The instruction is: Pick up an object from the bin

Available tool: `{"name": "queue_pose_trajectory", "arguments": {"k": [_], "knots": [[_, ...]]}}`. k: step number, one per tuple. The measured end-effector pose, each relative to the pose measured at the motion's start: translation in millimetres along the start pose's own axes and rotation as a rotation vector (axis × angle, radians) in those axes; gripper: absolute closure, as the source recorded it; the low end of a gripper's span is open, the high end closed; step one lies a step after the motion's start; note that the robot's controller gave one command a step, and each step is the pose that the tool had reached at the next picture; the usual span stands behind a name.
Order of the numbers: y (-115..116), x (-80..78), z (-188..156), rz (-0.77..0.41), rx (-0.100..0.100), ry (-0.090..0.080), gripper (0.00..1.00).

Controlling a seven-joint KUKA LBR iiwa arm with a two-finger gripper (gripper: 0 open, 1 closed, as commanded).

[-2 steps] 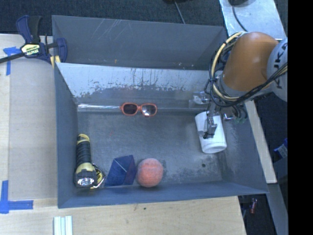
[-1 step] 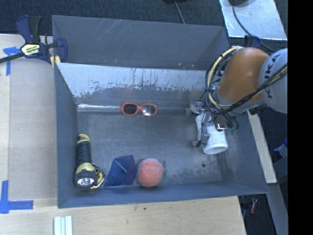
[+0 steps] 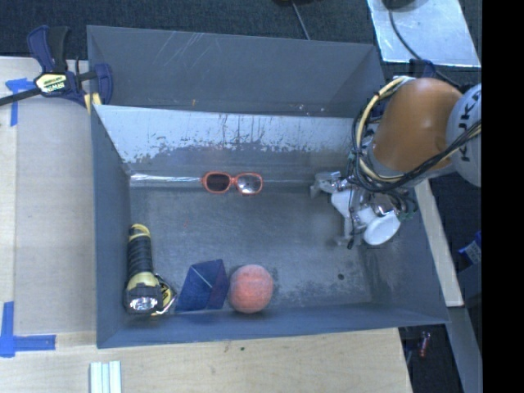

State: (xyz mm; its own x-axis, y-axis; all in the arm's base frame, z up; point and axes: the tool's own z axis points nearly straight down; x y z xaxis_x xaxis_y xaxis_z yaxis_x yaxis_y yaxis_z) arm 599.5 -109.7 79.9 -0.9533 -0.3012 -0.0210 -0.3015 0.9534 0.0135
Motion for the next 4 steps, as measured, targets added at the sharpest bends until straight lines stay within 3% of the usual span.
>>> {"name": "queue_pose_trajectory", "arguments": {"k": [1,2,3,4], "knots": [[-16.5,-5.9,4.9,0.299,-0.026,-0.002,0.00],[-16.2,-0.7,3.9,0.224,-0.028,-0.011,0.00],[-12.2,0.9,7.3,0.085,-0.038,-0.004,0.00],[-14.3,0.9,6.8,0.035,-0.032,-0.008,1.00]]}}
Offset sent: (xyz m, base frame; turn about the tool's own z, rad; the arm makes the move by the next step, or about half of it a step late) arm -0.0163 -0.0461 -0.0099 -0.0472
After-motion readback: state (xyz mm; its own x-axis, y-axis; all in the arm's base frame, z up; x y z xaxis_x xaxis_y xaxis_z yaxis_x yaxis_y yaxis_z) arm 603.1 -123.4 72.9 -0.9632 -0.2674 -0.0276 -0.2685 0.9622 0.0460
